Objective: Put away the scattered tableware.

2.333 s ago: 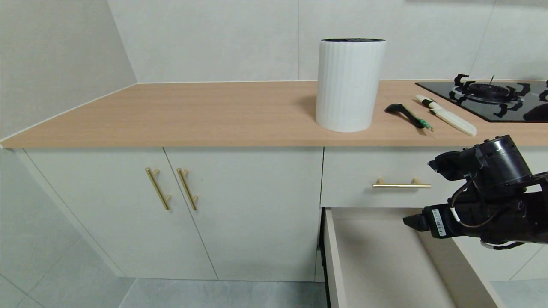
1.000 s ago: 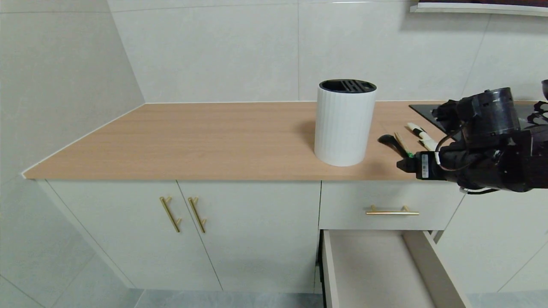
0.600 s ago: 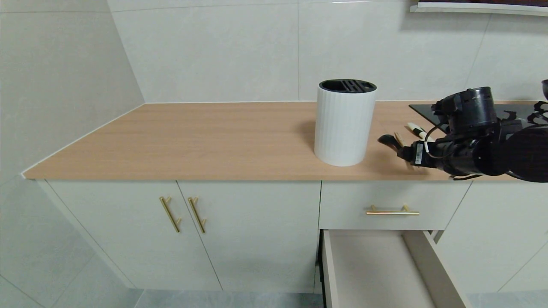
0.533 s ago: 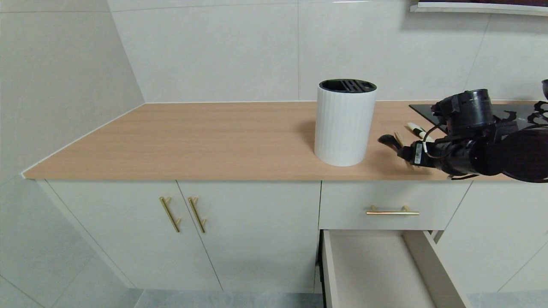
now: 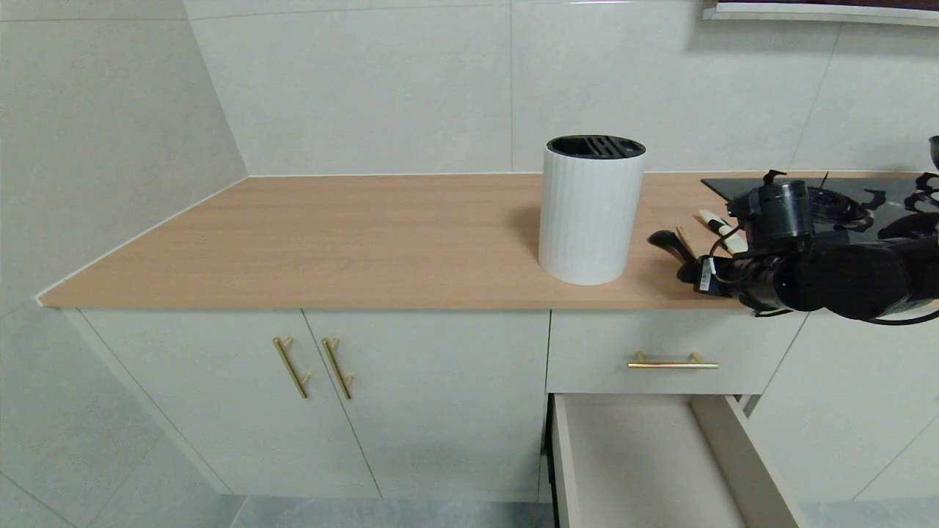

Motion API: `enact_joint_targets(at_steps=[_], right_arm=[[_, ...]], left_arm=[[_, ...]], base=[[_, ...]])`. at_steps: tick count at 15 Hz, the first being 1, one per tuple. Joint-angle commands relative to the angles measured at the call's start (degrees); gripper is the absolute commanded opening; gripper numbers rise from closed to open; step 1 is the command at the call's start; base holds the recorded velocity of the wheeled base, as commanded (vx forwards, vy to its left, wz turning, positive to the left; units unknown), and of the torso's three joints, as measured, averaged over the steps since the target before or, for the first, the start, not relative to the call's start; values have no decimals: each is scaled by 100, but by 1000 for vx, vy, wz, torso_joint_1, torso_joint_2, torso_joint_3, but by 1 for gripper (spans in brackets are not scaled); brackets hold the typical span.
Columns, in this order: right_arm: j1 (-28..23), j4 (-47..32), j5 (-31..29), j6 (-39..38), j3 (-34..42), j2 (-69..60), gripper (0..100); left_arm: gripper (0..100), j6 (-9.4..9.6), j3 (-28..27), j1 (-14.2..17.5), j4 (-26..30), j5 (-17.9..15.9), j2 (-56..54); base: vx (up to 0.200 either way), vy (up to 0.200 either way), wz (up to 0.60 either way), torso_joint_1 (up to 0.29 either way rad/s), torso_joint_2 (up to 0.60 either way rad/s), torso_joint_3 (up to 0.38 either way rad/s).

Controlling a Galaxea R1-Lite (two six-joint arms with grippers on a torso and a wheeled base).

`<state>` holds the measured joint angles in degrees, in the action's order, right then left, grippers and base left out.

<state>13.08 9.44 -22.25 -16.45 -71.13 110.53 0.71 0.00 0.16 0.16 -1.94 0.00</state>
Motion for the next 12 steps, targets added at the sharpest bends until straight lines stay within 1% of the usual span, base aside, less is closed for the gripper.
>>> enact_joint_targets(at_steps=[1, 2, 3, 12], right_arm=[[2, 6, 1, 1, 3, 21, 100], [2, 6, 1, 1, 3, 30, 100], [10, 6, 1, 1, 3, 30, 0], [2, 23, 1, -8, 3, -58, 0]], left_arm=[[100, 0, 0, 2, 2, 0, 9], [100, 0, 0, 2, 2, 0, 9], [100, 0, 0, 2, -7, 0, 9], [100, 0, 0, 2, 2, 0, 9]], base=[[0, 0, 0, 0, 0, 0], [0, 0, 0, 0, 0, 0], [0, 0, 0, 0, 0, 0], [0, 0, 0, 0, 0, 0]])
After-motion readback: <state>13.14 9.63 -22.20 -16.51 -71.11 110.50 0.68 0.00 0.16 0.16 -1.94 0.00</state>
